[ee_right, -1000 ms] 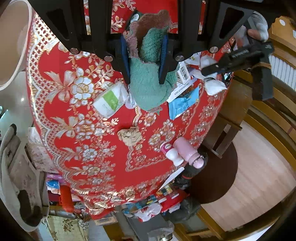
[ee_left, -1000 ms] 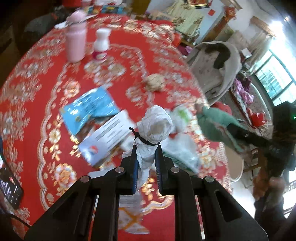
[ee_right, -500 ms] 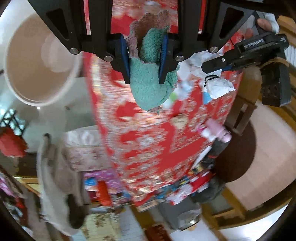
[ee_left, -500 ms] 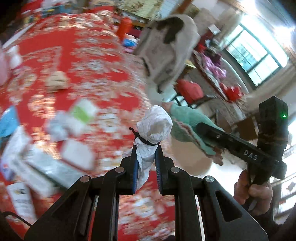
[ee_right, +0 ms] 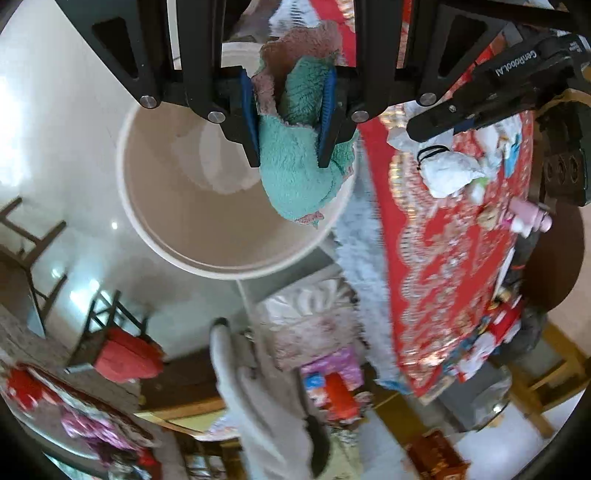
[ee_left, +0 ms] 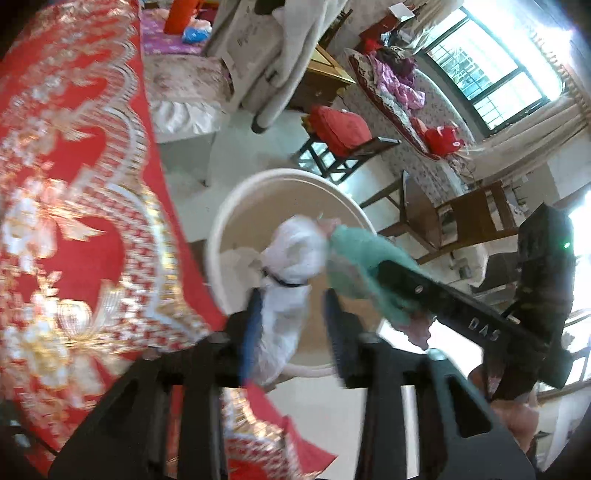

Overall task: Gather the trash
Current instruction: 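Open both tools over the beige bucket to drop tissue and towel, then move both open tools back over the trash on the table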

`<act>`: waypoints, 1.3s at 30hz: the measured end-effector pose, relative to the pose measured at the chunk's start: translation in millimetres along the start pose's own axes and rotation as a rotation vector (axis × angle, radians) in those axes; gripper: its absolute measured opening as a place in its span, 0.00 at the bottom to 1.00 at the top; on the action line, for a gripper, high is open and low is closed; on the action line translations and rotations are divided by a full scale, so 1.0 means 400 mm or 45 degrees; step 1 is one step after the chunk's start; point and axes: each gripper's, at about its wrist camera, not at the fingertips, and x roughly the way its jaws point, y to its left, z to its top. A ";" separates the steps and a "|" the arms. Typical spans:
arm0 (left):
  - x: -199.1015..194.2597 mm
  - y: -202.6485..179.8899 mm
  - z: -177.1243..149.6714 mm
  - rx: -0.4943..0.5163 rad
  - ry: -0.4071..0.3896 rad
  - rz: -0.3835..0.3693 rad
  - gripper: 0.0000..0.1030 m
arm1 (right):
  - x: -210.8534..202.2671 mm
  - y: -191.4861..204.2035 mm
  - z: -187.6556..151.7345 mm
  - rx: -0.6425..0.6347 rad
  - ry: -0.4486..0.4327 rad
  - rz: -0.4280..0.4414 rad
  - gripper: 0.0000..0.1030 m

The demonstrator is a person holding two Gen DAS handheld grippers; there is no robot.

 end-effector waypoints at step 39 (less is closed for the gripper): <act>-0.379 0.276 -0.115 -0.163 -0.399 0.595 0.47 | 0.034 0.462 -0.056 -0.432 -0.070 0.140 0.59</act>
